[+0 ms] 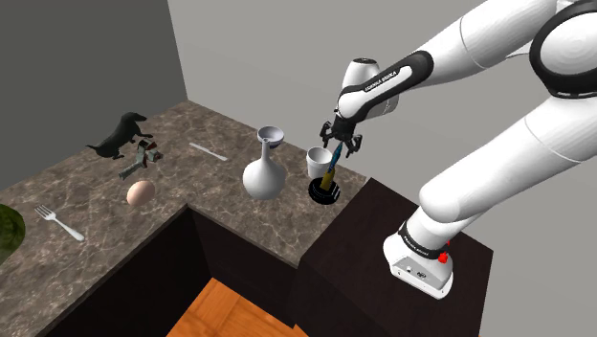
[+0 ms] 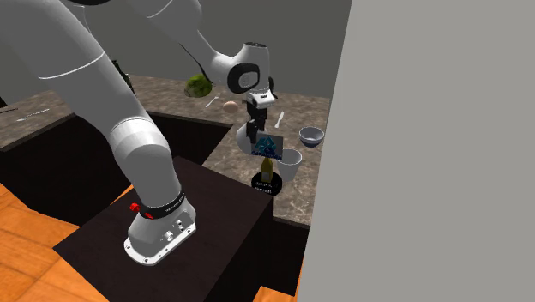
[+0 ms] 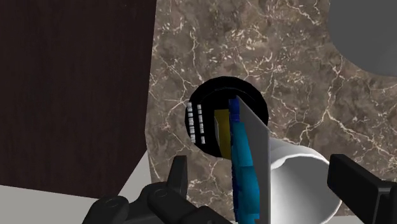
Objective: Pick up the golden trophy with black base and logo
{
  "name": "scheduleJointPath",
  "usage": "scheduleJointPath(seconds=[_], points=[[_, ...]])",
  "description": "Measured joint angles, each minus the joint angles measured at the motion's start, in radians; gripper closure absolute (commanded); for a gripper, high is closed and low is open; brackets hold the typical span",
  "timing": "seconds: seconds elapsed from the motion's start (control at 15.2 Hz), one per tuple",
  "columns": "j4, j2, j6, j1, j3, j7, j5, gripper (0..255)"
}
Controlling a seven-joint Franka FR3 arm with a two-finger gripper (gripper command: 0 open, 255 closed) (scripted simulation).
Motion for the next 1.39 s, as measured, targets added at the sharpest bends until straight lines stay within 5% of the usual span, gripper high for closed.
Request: scheduleJointPath(seconds=[0.13,0.2,0.86,1.39], points=[[-0.012,0.023,0.034,-0.001,0.002,0.003,-0.002,0],[-0.013,0.029,0.042,0.0,0.003,0.005,-0.003,255],[-0.014,0.036,0.052,0.0,0.004,0.006,-0.004,255],[0.011,-0.059,-0.07,0.004,-0.002,-0.002,0.007,255]])
